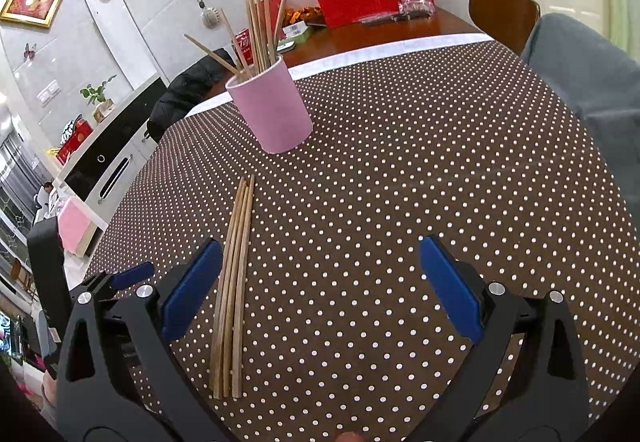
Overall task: Organize utensils
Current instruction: 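Move the open right gripper back over the chopstick pile, then lower the right gripper toward the chopsticks to grasp another one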
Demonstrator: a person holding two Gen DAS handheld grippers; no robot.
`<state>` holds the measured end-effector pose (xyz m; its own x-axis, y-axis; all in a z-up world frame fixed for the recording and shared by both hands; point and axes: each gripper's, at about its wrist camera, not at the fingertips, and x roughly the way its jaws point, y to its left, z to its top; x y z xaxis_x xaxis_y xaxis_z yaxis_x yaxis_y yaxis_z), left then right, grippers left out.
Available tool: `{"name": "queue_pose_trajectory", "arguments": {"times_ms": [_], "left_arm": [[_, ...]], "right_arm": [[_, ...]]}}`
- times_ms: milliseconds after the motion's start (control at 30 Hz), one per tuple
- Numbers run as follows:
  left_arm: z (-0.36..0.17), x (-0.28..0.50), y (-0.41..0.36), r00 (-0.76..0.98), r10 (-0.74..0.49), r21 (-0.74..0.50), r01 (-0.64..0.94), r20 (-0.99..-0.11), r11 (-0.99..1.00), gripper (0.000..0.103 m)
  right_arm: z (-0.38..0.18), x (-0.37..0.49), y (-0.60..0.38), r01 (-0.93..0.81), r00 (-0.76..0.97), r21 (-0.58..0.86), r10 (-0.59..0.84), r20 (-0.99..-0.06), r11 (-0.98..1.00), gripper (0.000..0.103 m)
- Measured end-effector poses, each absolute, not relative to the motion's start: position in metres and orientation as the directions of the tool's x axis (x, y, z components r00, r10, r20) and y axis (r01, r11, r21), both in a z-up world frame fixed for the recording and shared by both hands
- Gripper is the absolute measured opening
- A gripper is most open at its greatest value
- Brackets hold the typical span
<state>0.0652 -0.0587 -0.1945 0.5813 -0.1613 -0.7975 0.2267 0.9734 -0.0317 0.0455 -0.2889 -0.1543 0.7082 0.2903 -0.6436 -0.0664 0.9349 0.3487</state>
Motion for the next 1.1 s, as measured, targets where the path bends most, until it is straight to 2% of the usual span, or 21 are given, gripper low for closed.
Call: {"name": "queue_pose_trajectory", "arguments": {"times_ms": [167, 667, 800, 1100], "left_arm": [[-0.209, 0.07, -0.068, 0.545, -0.138, -0.017, 0.222, -0.827, 0.975, 0.091], [-0.209, 0.09, -0.073, 0.563, -0.124, -0.009, 0.203, -0.817, 0.979, 0.092], [-0.213, 0.095, -0.082, 0.568, -0.085, 0.038, 0.201, -0.818, 0.979, 0.093], [-0.213, 0.092, -0.056, 0.547, -0.078, 0.023, 0.176, -0.833, 0.984, 0.093]], "right_arm": [[-0.159, 0.044, -0.292, -0.064, 0.7, 0.352, 0.294, -0.651, 0.934, 0.097], [-0.166, 0.047, -0.289, -0.077, 0.672, 0.333, 0.296, -0.679, 0.94, 0.097], [-0.165, 0.05, -0.287, -0.085, 0.667, 0.328, 0.298, -0.683, 0.941, 0.097], [-0.174, 0.054, -0.267, -0.159, 0.615, 0.264, 0.304, -0.728, 0.951, 0.097]]}}
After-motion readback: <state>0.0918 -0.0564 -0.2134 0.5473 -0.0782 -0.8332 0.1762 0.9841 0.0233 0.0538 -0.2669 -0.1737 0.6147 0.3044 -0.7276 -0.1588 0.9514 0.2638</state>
